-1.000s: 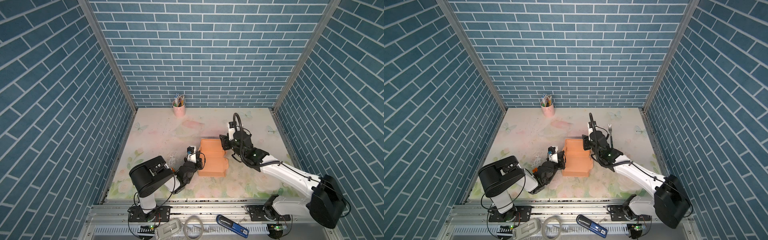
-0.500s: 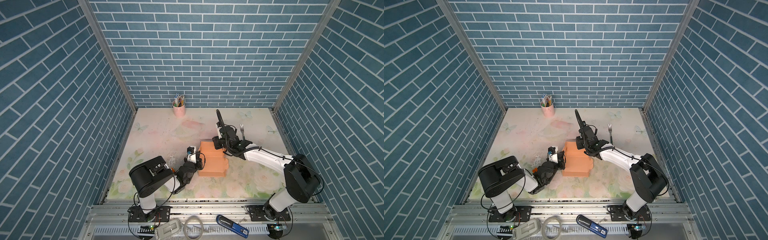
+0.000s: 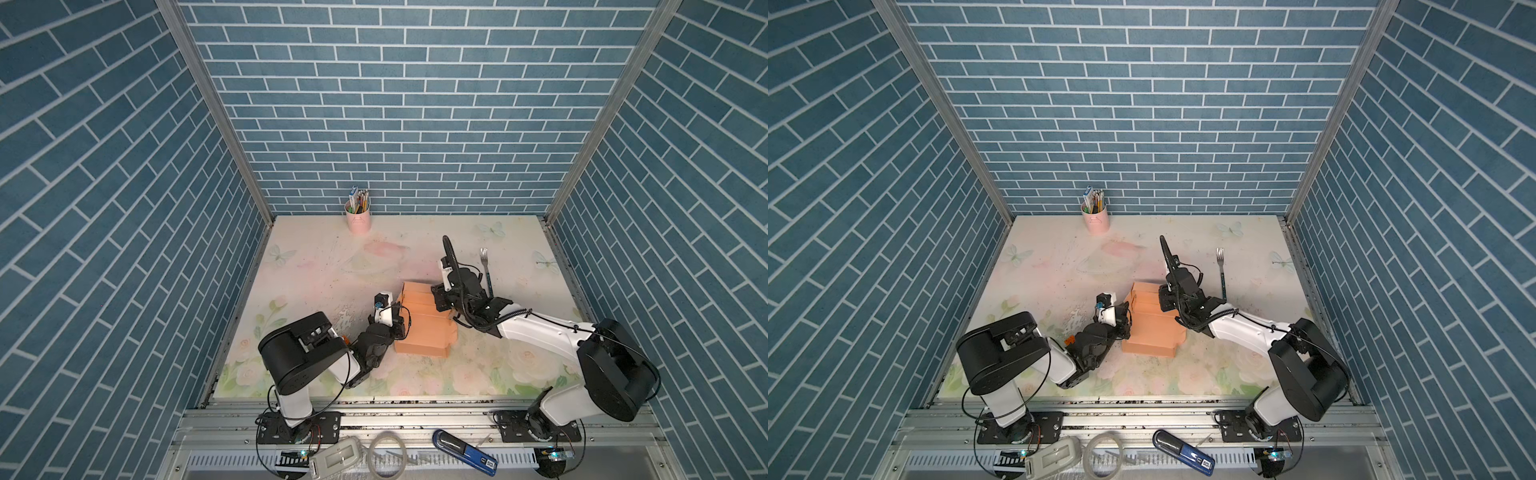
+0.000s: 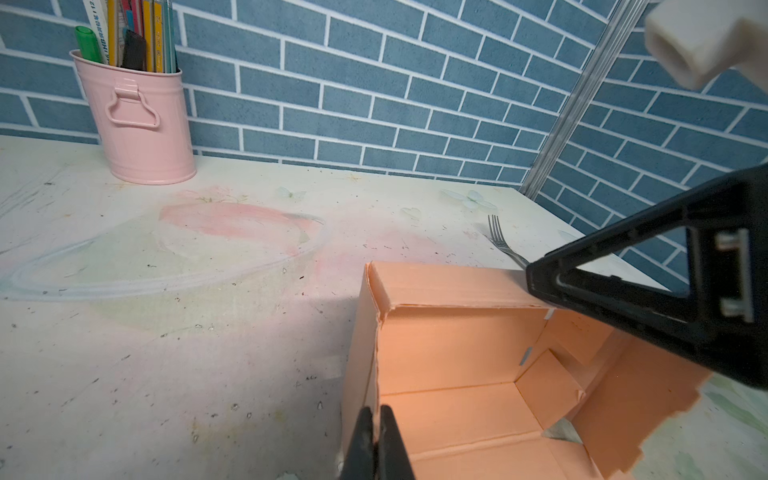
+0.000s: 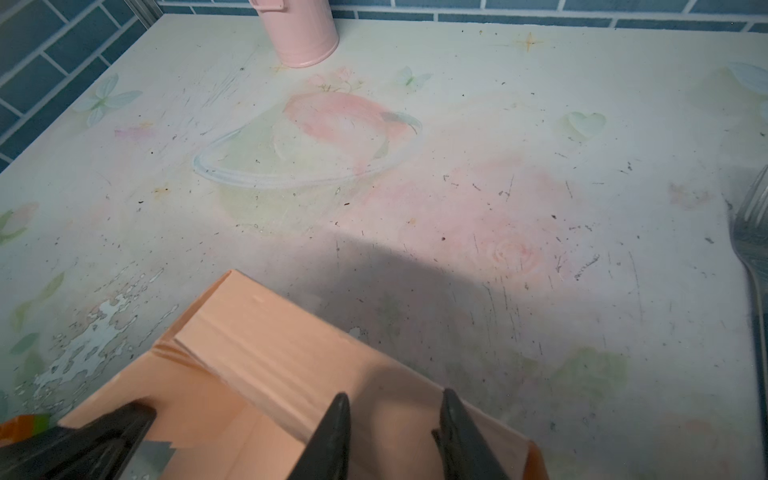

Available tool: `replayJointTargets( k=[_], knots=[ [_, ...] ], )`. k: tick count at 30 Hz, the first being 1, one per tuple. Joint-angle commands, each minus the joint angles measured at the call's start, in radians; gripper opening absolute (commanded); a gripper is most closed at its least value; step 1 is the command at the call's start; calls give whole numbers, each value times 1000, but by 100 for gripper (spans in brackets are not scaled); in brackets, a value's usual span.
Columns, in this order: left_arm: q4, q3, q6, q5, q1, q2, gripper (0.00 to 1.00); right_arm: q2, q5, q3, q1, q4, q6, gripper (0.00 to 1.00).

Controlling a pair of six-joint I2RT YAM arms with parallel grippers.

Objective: Fold the paper box

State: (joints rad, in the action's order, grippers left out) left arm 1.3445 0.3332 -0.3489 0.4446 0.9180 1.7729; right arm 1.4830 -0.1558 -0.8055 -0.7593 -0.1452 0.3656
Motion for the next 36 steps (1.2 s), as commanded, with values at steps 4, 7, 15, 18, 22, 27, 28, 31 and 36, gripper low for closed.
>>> replayJointTargets(
  k=[4, 7, 15, 18, 22, 27, 28, 31, 36],
  knots=[
    [-23, -2, 26, -14, 10, -7, 1, -38, -1, 40, -8, -49, -44, 37],
    [-34, 6, 37, -4, 14, -9, 1, -55, -9, 59, -11, -72, -46, 37],
    [-115, 53, 79, 50, 52, -20, 1, -72, -19, 89, -26, -105, -43, 37],
    [-123, 57, 82, 61, 54, -20, 2, -75, -18, 92, -33, -100, -51, 37],
    [-136, 58, 85, 71, 55, -27, 1, -91, -12, 95, -35, -88, -77, 37],
    [-134, 48, 86, 86, 55, -35, 1, -116, 18, 88, -34, -51, -136, 39],
    [-137, 49, 88, 87, 55, -36, 2, -124, 26, 88, -34, -46, -153, 40],
    [-139, 50, 89, 86, 55, -38, 2, -147, 36, 86, -34, -26, -204, 43],
    [-139, 49, 95, 84, 55, -40, 1, -176, 71, 60, -34, 26, -298, 45]
  ],
)
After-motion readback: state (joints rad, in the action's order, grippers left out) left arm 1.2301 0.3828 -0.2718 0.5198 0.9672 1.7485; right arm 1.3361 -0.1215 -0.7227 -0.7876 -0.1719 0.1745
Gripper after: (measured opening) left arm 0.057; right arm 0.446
